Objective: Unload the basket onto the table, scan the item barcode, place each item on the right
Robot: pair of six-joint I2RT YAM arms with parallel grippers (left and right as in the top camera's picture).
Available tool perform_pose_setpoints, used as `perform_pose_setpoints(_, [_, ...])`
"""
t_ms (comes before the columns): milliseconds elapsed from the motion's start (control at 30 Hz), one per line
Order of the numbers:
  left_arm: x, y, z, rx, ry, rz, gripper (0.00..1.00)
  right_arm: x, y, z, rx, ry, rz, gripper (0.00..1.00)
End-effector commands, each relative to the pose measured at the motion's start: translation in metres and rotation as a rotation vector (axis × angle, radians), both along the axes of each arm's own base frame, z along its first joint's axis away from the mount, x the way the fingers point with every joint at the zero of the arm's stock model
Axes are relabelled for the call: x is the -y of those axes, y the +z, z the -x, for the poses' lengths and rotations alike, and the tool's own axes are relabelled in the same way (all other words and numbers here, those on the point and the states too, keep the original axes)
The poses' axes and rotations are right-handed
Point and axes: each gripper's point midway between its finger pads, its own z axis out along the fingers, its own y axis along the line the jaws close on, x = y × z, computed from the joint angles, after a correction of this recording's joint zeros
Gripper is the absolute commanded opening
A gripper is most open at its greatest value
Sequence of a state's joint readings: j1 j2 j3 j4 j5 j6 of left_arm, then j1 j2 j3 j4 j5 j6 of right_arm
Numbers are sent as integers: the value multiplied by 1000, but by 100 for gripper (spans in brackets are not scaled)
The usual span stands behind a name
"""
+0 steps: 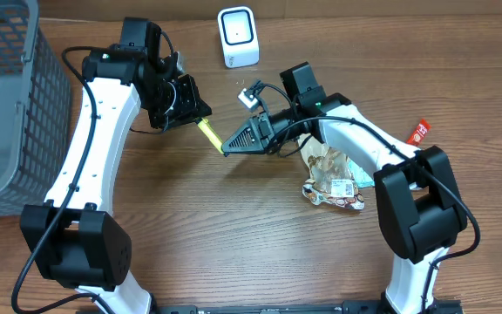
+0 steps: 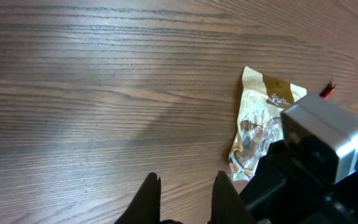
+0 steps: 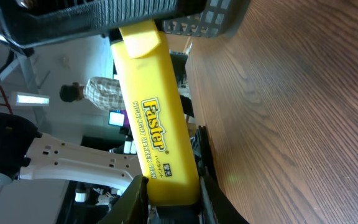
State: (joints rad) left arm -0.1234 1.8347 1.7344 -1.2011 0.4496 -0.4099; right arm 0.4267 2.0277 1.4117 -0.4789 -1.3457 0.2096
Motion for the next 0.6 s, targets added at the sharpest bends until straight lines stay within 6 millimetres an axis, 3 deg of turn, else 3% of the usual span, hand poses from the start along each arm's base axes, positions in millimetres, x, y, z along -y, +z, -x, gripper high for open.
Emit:
perform_pose_setpoints(0, [19,7,11,-28,-42,84,7,4,-14,-15,4,-85,105,11])
perform_pose_setpoints(200, [20,9,4,3,-43,87,4,3,-13,-16,18,-84,98,16])
perform_pose_setpoints(400, [20,10,0,21,-44,87,4,3,-13,-18,27,-88,98,32])
perform_pose_setpoints(500, [9,4,-1,21,-21,23,4,5,-20,-23,38,-115,138,50])
perform_pose_setpoints(567, [-1,-2,1,6,-6,-36,4,7,-27,-26,45,-136,175,80])
